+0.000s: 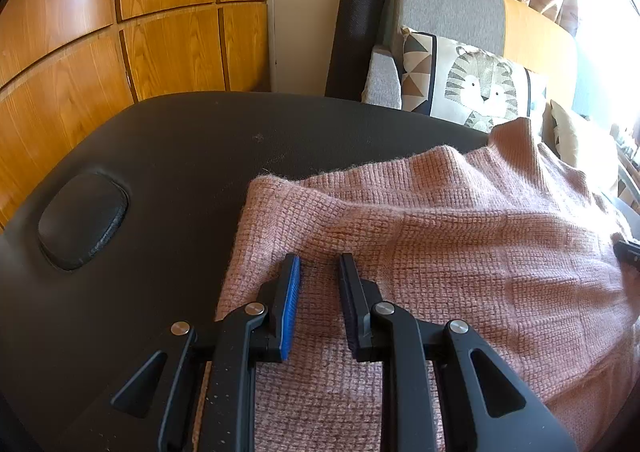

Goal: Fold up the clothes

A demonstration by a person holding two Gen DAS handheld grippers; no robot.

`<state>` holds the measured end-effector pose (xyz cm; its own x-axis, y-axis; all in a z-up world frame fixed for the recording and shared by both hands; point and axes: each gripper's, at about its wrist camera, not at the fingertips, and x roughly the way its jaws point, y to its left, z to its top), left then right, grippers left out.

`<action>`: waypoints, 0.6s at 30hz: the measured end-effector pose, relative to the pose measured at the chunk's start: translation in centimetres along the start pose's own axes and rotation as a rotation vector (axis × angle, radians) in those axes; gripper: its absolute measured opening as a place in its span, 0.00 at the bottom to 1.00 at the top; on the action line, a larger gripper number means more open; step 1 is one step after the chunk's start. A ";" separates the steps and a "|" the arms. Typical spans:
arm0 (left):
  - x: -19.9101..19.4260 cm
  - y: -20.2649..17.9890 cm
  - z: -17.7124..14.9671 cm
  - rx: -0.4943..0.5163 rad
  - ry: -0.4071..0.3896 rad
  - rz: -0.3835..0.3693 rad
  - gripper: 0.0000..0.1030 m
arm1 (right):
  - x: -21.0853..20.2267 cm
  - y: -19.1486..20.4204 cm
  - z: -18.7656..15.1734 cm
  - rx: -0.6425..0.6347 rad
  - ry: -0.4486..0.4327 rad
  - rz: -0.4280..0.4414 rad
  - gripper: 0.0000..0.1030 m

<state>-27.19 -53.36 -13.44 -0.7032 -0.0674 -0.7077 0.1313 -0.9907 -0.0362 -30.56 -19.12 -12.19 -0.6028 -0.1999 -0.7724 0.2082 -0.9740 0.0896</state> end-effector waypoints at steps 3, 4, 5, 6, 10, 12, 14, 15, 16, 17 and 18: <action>0.0 -0.1 -0.1 0.001 -0.001 0.002 0.21 | -1.5 -1.1 -0.4 0.067 -0.018 -0.051 0.19; 0.0 -0.1 -0.1 0.003 -0.002 0.004 0.21 | -2.2 -1.5 -0.6 0.093 -0.029 -0.071 0.20; 0.0 -0.1 -0.1 0.004 -0.002 0.005 0.21 | -2.9 -2.0 -0.7 0.120 -0.039 -0.091 0.20; 0.0 -0.2 -0.1 0.005 -0.002 0.006 0.21 | -3.6 -2.0 -1.0 0.135 -0.056 -0.087 0.20; 0.0 -0.2 0.0 0.007 0.000 0.009 0.21 | -5.9 -0.2 -2.1 0.097 -0.132 0.022 0.20; 0.0 -0.2 0.0 0.008 0.001 0.010 0.21 | -5.4 1.1 -2.6 0.032 -0.109 0.047 0.20; 0.0 -0.3 0.1 0.009 0.002 0.011 0.21 | -4.2 1.9 -3.2 -0.023 -0.048 0.023 0.20; 0.0 -0.3 0.1 0.009 0.002 0.010 0.21 | -3.4 2.0 -3.6 -0.038 -0.010 0.010 0.20; 0.0 -0.3 0.1 0.008 0.002 0.009 0.21 | -2.9 1.6 -4.1 -0.040 0.007 0.006 0.17; 0.0 -0.3 0.1 0.007 0.002 0.008 0.21 | -2.8 1.1 -4.5 -0.040 -0.003 0.011 0.16; 0.0 -0.2 0.1 0.006 0.002 0.006 0.21 | -2.8 0.7 -4.7 -0.032 -0.005 0.009 0.16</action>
<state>-27.31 -53.18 -13.37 -0.7008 -0.0733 -0.7095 0.1316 -0.9909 -0.0275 -25.09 -18.77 -12.92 -0.6049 -0.2092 -0.7683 0.2380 -0.9683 0.0763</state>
